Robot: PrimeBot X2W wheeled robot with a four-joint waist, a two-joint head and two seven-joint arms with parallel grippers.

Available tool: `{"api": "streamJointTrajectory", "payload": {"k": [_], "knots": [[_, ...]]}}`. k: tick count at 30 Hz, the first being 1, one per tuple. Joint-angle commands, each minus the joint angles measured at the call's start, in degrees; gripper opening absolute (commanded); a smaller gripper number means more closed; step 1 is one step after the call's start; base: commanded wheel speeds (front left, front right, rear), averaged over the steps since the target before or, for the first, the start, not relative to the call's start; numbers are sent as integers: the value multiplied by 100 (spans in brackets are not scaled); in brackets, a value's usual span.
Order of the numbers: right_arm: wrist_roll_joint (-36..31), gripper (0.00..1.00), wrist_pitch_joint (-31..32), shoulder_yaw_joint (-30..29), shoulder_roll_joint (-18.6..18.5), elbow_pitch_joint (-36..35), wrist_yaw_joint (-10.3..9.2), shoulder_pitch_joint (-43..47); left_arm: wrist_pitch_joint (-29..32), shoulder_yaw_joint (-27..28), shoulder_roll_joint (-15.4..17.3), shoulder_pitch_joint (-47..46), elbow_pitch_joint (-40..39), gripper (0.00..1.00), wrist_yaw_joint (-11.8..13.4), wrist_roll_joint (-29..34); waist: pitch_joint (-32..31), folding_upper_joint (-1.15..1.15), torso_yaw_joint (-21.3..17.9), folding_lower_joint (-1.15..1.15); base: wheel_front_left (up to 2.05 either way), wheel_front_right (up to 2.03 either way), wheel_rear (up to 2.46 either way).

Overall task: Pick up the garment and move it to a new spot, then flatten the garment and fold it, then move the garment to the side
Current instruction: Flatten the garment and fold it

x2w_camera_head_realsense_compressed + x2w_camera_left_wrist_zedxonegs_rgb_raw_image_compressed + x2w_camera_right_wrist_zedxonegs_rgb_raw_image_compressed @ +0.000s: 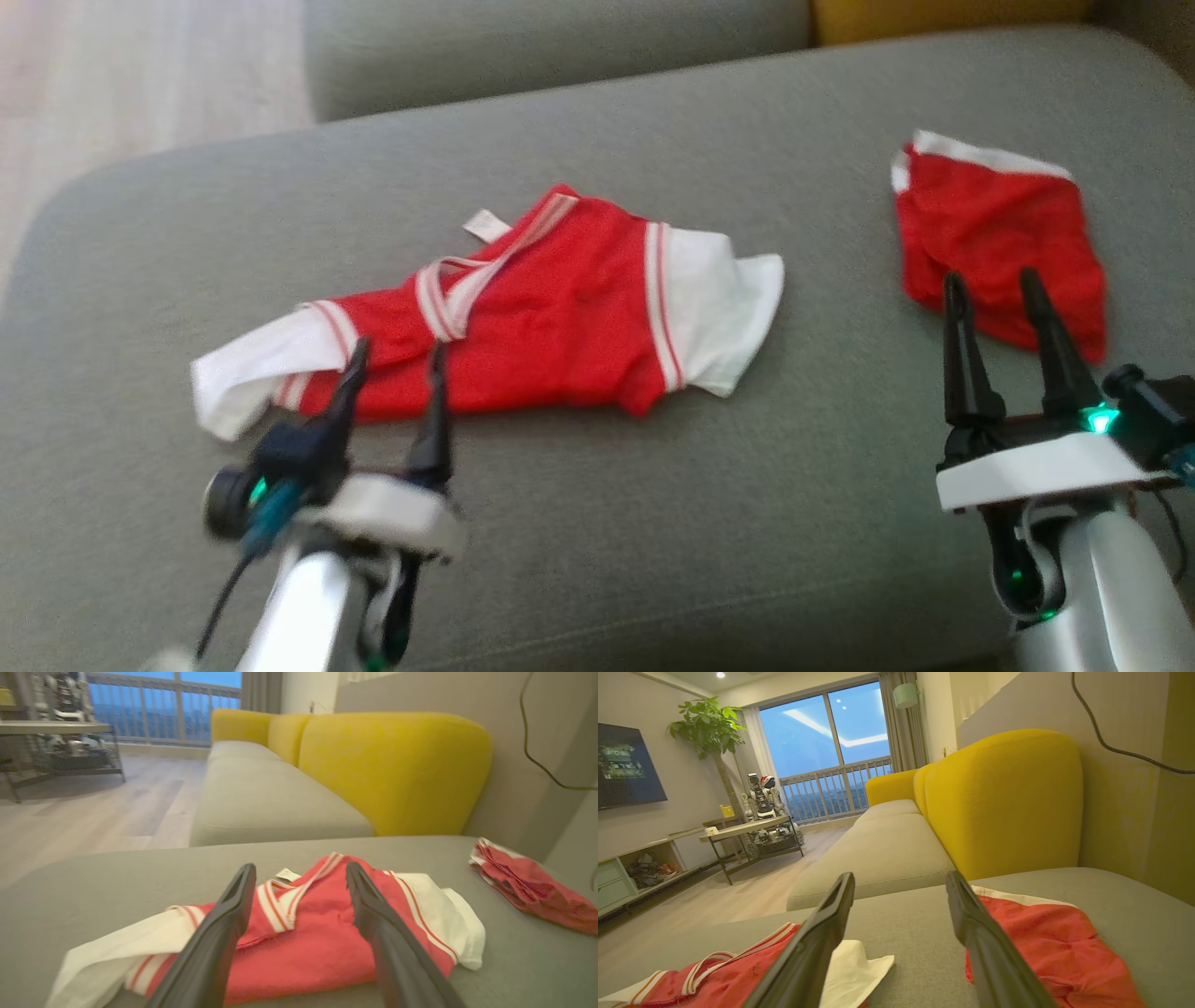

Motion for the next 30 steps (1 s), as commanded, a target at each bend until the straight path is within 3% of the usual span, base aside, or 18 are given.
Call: {"api": "streamJointTrajectory", "payload": {"k": [1,8,15,18,24,30], "knots": [[35,100,-39,135,2,-271,-1,-201,-27,53,13,-495,-33,100,-31,105,297,0,-321,0,0,0,0],[238,100,-28,130,2,-618,-1,-232,415,-712,13,-1766,1037,100,-255,430,782,0,-975,0,0,0,0],[462,100,-44,319,2,-636,-1,-312,766,-810,105,-2822,2236,100,-11,790,1100,0,-1521,0,0,0,0],[527,100,-49,358,3,-596,-1,-309,808,-827,127,-3147,2634,100,-19,821,1176,0,-1676,0,0,0,0],[644,100,-51,421,3,-614,-1,-310,977,-941,103,-3585,3281,100,-83,829,1276,0,-1885,0,0,0,0],[704,100,-51,500,3,-649,-1,-294,1241,-1025,116,-3914,3913,100,150,959,1335,0,-1989,0,0,0,0]]}}
